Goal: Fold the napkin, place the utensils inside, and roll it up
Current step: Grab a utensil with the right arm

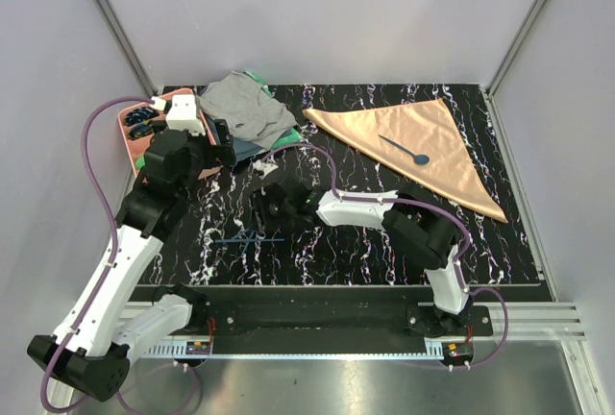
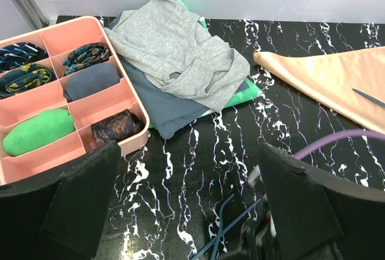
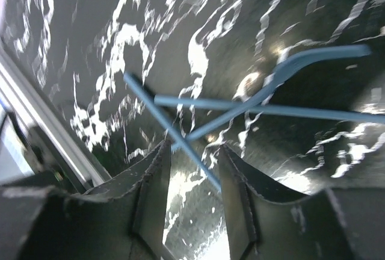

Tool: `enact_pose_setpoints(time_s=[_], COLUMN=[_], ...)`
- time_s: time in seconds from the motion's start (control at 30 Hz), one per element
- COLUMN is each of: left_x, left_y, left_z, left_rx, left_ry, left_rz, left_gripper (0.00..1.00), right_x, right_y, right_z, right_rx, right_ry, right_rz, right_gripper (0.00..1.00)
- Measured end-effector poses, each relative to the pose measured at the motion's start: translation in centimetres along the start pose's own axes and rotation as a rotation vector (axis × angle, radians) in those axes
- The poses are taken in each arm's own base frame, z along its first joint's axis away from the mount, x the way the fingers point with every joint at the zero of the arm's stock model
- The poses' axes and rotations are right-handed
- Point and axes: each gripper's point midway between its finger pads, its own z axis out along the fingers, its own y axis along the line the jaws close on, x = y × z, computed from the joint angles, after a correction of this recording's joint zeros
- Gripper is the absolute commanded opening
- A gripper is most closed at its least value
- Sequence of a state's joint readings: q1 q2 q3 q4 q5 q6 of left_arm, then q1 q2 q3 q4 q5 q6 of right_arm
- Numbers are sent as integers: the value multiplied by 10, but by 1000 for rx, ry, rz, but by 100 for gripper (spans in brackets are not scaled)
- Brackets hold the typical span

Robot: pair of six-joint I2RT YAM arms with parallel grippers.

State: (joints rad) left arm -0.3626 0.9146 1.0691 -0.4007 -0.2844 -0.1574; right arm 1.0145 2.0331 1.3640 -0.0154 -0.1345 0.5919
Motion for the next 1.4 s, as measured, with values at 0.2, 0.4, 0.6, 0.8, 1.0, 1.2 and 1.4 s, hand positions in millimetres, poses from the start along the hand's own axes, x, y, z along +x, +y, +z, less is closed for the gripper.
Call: enact_pose_setpoints(time_s=[0.2, 0.4, 0.6, 0.8, 1.0, 1.2, 1.4], left_x=[-3, -3, -3, -3, -3, -3, -3], left_y=[-1, -1, -2, -2, -2, -2, -1], left_z=[-3, -3, -3, -3, -3, -3, -3], left_rx=[8, 11, 13, 13, 13, 13, 12], left_ry=[-9, -10, -9, -9, -9, -9, -10], left_rz=[-3, -4, -4, -4, -4, -4, -4], left_gripper=[99, 99, 99, 99, 99, 99, 99], right_x=[33, 42, 46, 54, 57, 63, 65], right_y=[2, -9, -6, 1, 3, -5, -8], right_z=[-1, -1, -2, -2, -3, 0, 2], right_rx=[-17, -9, -47, -79, -96, -89, -83], right_ry=[77, 105, 122, 139, 148, 173, 184], right_rz=[-163, -288, -393, -455, -488, -517, -546], right_gripper=[51, 51, 50, 45, 45, 42, 6])
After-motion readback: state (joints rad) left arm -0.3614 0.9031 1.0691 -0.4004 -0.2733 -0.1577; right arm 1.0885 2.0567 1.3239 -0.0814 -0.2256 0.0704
